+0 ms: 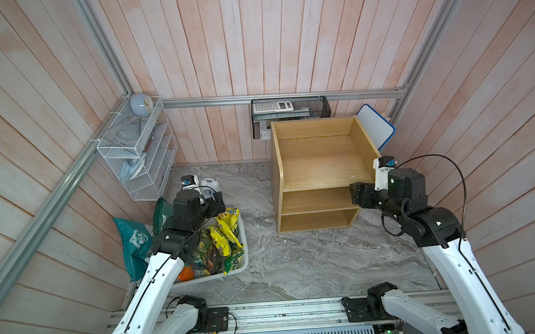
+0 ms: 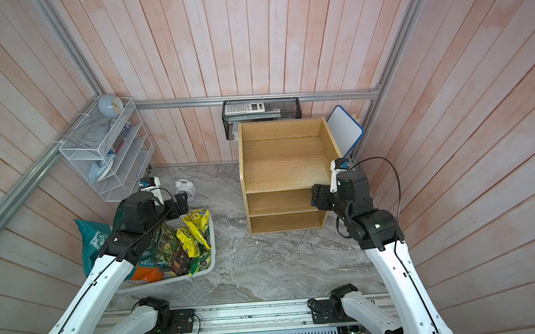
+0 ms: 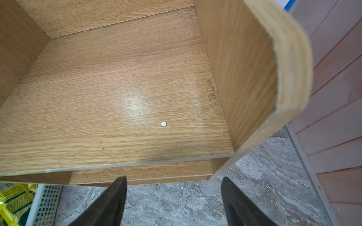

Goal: Take down the fertilizer bag from the shelf
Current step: Adjust the shelf at the center of the board, then reset both arms

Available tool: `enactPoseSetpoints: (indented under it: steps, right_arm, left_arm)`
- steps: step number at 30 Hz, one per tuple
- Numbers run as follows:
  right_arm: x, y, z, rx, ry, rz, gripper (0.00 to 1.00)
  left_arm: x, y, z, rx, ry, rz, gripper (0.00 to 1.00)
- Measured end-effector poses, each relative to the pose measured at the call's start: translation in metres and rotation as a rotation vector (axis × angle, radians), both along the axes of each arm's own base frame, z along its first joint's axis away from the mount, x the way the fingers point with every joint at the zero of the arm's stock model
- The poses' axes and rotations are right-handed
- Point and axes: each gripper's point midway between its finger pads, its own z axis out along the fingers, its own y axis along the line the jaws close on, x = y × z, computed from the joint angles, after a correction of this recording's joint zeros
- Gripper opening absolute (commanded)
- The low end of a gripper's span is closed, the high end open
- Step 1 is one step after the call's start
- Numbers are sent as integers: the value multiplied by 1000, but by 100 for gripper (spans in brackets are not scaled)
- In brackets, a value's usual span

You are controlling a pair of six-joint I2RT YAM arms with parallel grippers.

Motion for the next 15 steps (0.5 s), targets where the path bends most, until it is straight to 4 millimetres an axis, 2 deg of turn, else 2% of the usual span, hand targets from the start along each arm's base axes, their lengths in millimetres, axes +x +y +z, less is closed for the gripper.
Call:
enactPoseSetpoints:
  steps: [5,10,15]
  right_arm:
    - [-22,-11,-17,-7,34,-29,77]
    - [-43,-32,-40,-39,85,-114,78]
    - [-39,-59,-74,-122,174,-247,82]
  left_arm:
    - [2,9,-24,55,20,32,100]
    - [13,10,-32,74,16,51,100]
    - [23,10,-45,98,18,54,100]
